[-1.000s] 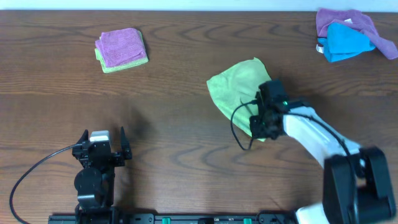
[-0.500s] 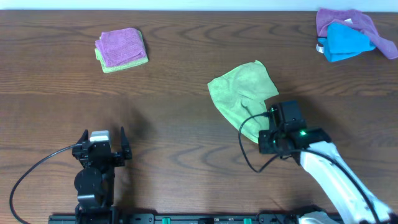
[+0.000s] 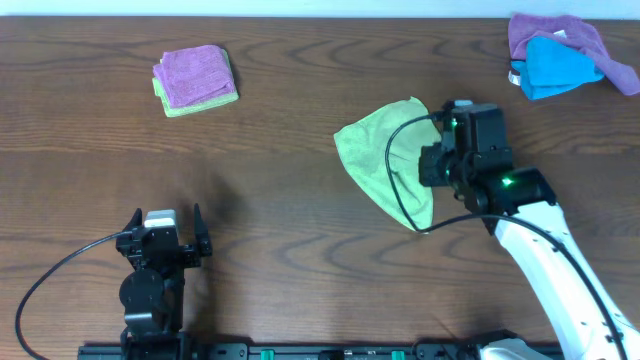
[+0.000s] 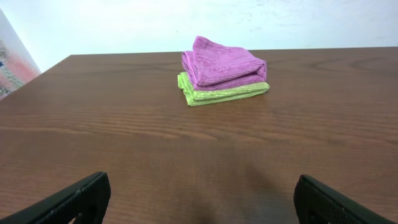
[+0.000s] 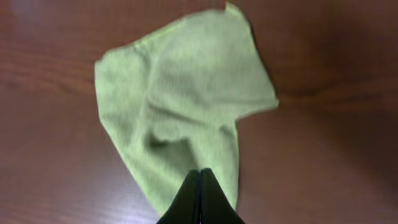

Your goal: Fold the cloth

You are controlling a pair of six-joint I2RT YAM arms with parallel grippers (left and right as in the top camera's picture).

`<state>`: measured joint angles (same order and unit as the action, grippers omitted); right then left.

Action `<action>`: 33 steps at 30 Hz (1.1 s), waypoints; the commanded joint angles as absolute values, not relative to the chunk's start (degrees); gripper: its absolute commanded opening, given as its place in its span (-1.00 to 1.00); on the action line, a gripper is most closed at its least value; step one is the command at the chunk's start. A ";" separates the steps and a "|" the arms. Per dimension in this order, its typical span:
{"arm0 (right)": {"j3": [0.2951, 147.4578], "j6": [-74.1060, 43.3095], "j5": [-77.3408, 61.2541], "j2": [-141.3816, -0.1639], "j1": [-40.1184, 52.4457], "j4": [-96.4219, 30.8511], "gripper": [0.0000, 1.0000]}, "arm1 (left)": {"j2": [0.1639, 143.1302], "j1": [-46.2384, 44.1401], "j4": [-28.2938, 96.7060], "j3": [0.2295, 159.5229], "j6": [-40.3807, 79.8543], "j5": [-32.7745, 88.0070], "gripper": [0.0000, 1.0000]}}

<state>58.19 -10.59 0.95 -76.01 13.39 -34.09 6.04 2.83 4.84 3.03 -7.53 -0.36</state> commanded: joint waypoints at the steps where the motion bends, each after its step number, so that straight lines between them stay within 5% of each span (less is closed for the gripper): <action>1: 60.38 -8.49 1.19 -75.90 12.67 -33.04 -0.67 | 5.74 2.59 5.67 0.89 -7.51 -0.40 0.91; 2: 60.66 -8.51 0.64 -75.90 12.56 -33.10 -0.30 | 5.74 2.59 5.67 0.89 -7.51 -0.40 0.91; 5: 61.19 -8.54 -2.44 -75.79 12.53 -33.91 0.22 | 5.74 2.59 5.67 0.89 -7.51 -0.40 0.91; 9: 61.71 -8.51 -3.27 -74.83 12.38 -35.83 0.61 | 5.74 2.59 5.54 0.89 -7.51 -0.40 0.91; 12: 62.24 -8.47 -3.25 -74.22 12.16 -37.21 0.63 | 5.74 2.59 5.30 0.89 -5.61 3.29 0.91; 23: 62.26 -8.47 -3.29 -69.84 6.31 -41.10 0.62 | 5.74 2.59 -5.15 0.91 35.42 46.65 0.91; 33: 62.26 -8.49 -6.07 -66.43 5.98 -44.45 0.64 | 5.74 2.57 -4.93 0.91 41.65 54.57 0.91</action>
<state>61.12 -8.54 -4.12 -67.96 6.33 -43.97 6.04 2.83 -5.41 1.08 37.34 49.32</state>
